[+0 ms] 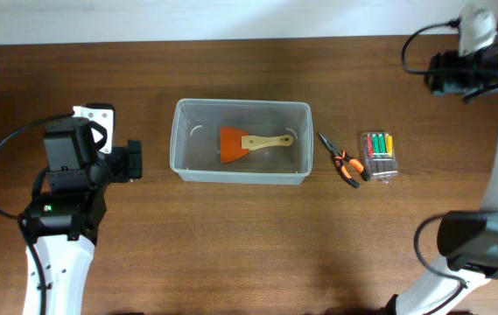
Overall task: Pack container
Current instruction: 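Move the right gripper over the clear screwdriver case, then lower the right gripper and grasp the screwdriver case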
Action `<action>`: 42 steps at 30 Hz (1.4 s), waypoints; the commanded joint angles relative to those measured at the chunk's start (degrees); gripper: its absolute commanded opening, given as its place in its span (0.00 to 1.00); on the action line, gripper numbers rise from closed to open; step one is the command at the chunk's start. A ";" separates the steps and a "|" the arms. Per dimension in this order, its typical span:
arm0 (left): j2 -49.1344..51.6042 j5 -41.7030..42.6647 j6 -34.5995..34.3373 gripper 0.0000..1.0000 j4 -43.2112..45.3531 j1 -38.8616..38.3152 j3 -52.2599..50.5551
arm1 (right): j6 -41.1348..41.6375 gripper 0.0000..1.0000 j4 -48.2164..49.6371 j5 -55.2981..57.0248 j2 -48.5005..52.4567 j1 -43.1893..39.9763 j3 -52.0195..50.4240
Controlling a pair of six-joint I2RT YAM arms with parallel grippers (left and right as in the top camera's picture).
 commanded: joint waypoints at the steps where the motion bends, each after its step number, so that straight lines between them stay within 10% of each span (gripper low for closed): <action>1: 0.09 -0.42 0.96 0.99 0.13 0.31 1.27 | 1.27 0.83 2.64 -2.40 1.05 0.66 -8.44; 20: 0.09 -0.42 0.94 0.99 0.13 0.31 1.27 | -11.96 0.99 26.25 0.33 1.07 3.67 -40.22; 42: 0.09 -0.42 0.94 0.99 0.13 0.31 1.27 | -2.36 0.99 33.68 0.79 5.01 5.33 -42.40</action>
